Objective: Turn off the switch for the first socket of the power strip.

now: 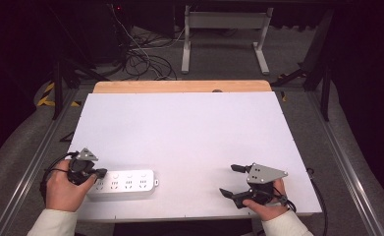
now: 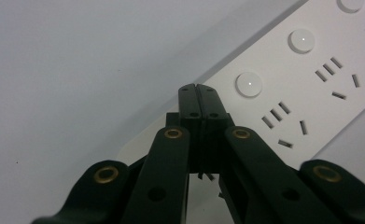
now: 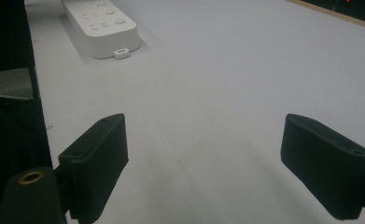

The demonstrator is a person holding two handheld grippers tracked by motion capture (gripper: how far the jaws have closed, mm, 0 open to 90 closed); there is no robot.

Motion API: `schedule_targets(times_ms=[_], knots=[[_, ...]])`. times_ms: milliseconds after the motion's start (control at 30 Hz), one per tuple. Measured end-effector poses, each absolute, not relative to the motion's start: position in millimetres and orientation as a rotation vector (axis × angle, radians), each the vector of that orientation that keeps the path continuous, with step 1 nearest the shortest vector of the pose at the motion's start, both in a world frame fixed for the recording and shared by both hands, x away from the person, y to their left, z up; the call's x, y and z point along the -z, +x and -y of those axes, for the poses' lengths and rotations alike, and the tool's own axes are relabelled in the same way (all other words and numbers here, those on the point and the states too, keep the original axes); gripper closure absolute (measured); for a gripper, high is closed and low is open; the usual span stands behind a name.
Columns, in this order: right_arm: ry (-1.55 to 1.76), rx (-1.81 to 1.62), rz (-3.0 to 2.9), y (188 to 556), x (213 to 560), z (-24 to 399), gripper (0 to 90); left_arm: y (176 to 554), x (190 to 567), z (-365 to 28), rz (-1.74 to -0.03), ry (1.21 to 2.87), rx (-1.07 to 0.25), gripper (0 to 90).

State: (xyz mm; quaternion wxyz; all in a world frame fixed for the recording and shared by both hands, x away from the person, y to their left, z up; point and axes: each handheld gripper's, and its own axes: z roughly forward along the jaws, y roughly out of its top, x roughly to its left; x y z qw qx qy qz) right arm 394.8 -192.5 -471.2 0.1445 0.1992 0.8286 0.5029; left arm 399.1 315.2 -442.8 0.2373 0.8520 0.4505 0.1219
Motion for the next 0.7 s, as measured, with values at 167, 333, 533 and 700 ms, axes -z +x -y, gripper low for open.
schedule_targets(times_ms=[167,333,533,700], knots=[[0.575,-1.452,-2.392,395.1,471.5,192.6,15.2,397.8,444.4,-318.0,-1.235,2.306,-0.325,90.0],[0.575,-1.456,-2.387,394.7,471.0,192.9,15.1,395.7,446.7,-320.6,-1.234,2.272,-0.319,90.0],[0.571,-1.454,-2.39,394.4,471.2,192.4,15.0,393.9,448.1,-321.9,-1.226,2.26,-0.33,90.0],[0.572,-1.456,-2.391,394.6,471.5,192.3,14.9,392.5,450.8,-324.7,-1.215,2.233,-0.325,90.0]])
